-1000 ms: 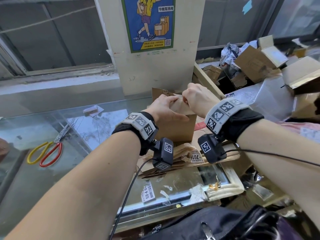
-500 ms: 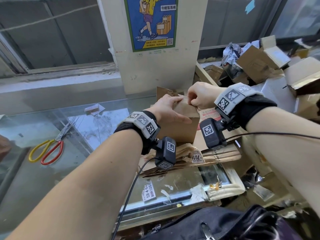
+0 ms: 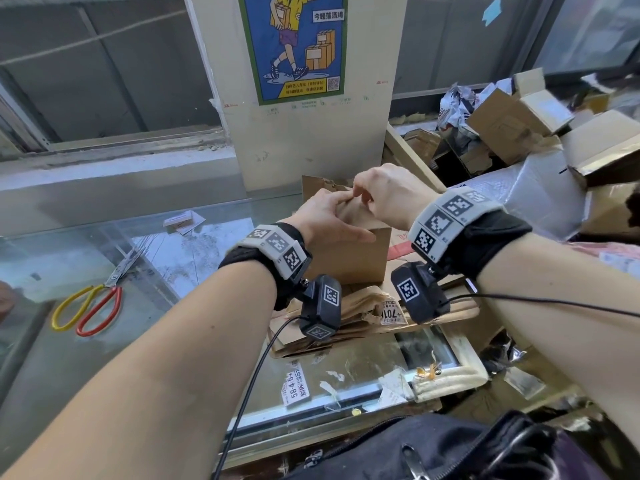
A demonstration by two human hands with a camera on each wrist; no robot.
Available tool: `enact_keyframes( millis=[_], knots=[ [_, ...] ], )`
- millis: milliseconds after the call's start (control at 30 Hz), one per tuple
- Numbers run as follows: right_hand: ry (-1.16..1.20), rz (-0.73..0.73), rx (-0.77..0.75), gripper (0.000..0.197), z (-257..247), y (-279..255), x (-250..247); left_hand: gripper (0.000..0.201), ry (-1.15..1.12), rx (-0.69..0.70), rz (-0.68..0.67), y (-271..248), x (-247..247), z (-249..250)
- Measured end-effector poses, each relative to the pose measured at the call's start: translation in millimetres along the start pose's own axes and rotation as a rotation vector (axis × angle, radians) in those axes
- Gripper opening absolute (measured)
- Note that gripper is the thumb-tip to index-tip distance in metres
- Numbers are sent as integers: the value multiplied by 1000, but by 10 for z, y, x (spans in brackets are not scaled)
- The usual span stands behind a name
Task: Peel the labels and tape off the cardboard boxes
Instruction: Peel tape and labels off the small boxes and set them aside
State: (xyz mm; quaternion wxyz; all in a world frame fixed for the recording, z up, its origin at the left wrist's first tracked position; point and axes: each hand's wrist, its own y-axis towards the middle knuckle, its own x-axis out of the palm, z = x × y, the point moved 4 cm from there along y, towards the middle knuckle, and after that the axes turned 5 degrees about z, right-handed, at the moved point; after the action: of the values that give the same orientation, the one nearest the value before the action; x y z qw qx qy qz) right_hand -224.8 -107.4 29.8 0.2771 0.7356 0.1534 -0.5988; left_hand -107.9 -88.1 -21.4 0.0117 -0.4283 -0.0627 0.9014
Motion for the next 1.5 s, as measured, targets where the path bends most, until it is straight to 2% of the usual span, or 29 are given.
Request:
enact_keyframes(
  millis=[267,533,633,733,800,867,967,1100,1367,1500],
  knots=[
    [46,-32,144,21,13,117,96,94,-13,7,5,-16,-2,-14],
    [132,-115,144,21,84,109,88,91,-19,28,16,-13,25,-1],
    [238,-176,148,22,127,107,64,86,-36,28,19,16,17,-14],
    [382,-40,170,28,188,74,-79,82,-43,36,70,57,-25,-31],
    [321,-17,112,31,159,44,-103,82,-43,36,75,76,-38,-31],
    [147,-72,33,30,93,42,-6,85,-44,31,57,94,-29,-26],
    [41,-65,22,24,52,71,111,86,-50,23,38,98,-23,-16],
    [46,-50,71,24,62,125,71,89,-60,17,25,95,3,-22],
    [66,-132,145,22,4,139,143,83,-97,55,41,61,11,-22],
    [174,-213,146,15,127,148,82,79,-111,97,32,49,22,-6]
  ],
)
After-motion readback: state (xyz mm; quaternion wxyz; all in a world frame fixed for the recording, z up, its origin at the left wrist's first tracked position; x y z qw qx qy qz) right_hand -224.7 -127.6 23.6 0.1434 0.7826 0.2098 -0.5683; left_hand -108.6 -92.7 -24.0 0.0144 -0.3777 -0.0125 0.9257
